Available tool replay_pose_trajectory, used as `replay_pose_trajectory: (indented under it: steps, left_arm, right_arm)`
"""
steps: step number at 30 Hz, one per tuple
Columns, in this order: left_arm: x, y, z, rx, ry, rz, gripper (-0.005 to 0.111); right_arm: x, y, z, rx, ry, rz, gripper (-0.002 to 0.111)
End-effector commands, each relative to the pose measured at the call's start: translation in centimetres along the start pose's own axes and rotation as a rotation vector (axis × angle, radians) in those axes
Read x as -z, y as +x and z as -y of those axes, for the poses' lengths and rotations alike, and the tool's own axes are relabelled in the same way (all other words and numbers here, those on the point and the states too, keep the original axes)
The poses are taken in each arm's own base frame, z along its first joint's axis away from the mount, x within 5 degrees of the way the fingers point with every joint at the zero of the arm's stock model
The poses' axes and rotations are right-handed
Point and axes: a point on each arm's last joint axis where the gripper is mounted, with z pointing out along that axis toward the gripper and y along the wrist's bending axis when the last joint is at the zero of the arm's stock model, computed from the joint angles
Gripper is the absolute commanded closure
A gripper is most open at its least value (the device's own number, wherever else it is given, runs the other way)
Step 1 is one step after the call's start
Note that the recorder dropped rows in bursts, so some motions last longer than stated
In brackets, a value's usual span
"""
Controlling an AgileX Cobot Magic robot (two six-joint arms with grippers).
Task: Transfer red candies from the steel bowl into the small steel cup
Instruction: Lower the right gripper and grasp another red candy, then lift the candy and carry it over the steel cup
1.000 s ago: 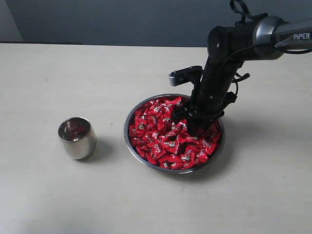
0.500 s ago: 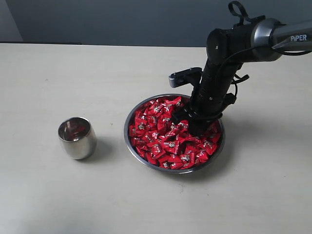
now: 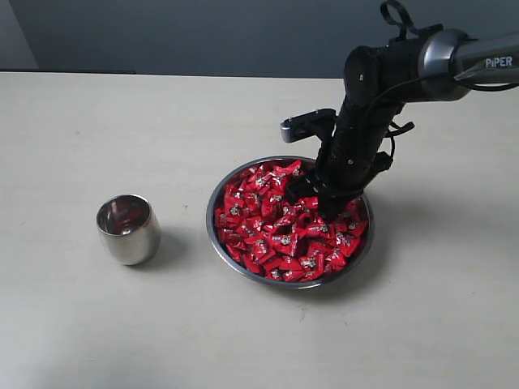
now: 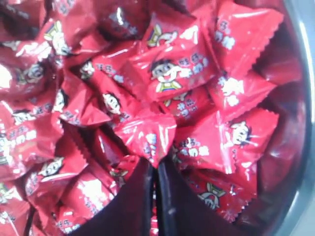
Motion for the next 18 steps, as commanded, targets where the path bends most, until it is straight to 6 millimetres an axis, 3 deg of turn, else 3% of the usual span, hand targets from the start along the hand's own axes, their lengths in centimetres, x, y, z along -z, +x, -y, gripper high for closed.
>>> replay_pose_trajectory:
  steps: [1, 12, 18]
  left_arm:
    - [0.0, 0.1, 0.0, 0.005, 0.000, 0.003, 0.106]
    - [0.0, 0.1, 0.0, 0.005, 0.000, 0.003, 0.106]
    - [0.0, 0.1, 0.0, 0.005, 0.000, 0.003, 0.106]
  right_arm:
    - [1.4, -0.2, 0.1, 0.021, 0.023, 0.044, 0.108]
    - [1.8, -0.1, 0.1, 0.021, 0.024, 0.047, 0.108]
    - [5.3, -0.6, -0.5, 0.015, 0.027, 0.207, 0.108]
